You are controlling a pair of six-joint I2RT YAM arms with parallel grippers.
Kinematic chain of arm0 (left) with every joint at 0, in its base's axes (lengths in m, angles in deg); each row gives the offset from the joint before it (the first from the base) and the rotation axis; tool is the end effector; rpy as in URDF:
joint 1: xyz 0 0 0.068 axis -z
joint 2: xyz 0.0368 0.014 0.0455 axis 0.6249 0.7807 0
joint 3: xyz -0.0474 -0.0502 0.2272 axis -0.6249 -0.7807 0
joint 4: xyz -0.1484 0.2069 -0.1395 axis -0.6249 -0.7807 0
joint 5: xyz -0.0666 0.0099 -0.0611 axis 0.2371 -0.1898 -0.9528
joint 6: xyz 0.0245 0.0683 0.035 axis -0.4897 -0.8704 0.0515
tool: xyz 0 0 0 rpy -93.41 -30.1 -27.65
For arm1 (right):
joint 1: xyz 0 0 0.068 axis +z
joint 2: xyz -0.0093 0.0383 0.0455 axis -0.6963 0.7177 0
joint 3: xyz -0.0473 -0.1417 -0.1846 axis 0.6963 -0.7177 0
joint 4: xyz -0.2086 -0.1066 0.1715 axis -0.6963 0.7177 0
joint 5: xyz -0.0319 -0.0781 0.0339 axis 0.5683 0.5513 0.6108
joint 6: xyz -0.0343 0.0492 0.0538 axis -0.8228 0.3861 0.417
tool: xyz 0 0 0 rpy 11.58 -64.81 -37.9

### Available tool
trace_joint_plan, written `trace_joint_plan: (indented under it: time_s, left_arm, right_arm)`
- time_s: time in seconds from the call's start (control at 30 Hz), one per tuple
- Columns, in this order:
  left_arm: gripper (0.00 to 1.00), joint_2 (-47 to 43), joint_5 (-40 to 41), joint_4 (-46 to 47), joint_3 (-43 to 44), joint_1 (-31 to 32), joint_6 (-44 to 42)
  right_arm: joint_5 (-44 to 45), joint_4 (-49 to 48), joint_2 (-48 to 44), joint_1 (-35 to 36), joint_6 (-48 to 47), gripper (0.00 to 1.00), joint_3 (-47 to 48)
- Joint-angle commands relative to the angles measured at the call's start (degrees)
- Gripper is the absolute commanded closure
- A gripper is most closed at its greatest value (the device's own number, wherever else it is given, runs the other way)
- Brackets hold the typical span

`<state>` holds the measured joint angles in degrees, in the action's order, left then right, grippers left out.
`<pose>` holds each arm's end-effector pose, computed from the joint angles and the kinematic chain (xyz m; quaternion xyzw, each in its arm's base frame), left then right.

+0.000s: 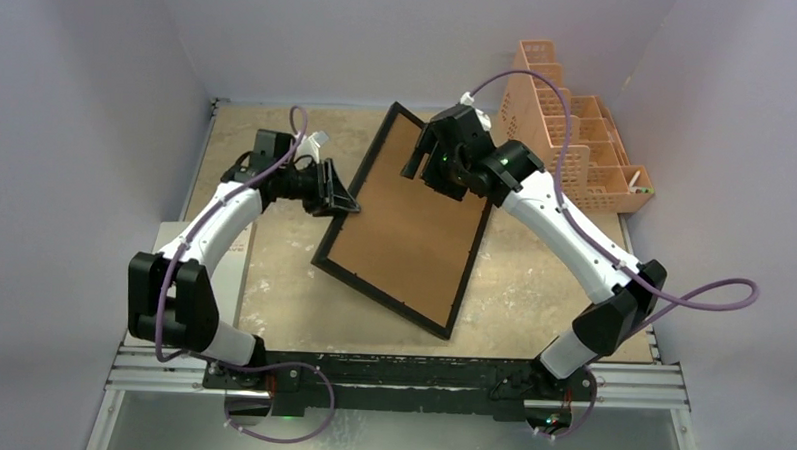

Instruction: Put the photo into the frame

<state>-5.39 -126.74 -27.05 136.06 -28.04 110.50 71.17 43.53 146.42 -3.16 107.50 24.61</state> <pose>0.3380 -0.1149 0.2050 -0.0288 0.8687 -0.4650 0.1684 0.3156 0.2535 0.3538 0.1531 0.8800 0.2555 0.3699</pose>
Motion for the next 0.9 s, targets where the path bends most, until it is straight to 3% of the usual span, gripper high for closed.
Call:
trace_joint_plan:
  time_s: [0.0, 0.43, 0.67, 0.87]
  left_arm:
    - [1.0, 1.03, 6.02, -13.38, 11.94, -2.28, -6.96]
    - [1.0, 2.99, 22.15, -30.93, 36.06, -3.43, -14.13]
    - [1.0, 0.95, 31.89, -32.31, 40.31, -3.43, -12.63]
    - [1.0, 0.3, 36.89, -35.35, 45.93, -3.43, -14.24]
  right_arm:
    - [2.08, -4.95, -3.13, -3.78, -3.63, 0.25, -3.39]
    - [-2.92, -9.28, -1.41, -9.49, -10.07, 0.27, -6.27]
    - [-6.78, -11.37, 0.26, -11.25, -11.41, 0.27, -6.97]
    - [-11.54, -8.26, 6.58, -11.88, -14.66, 0.27, 0.46]
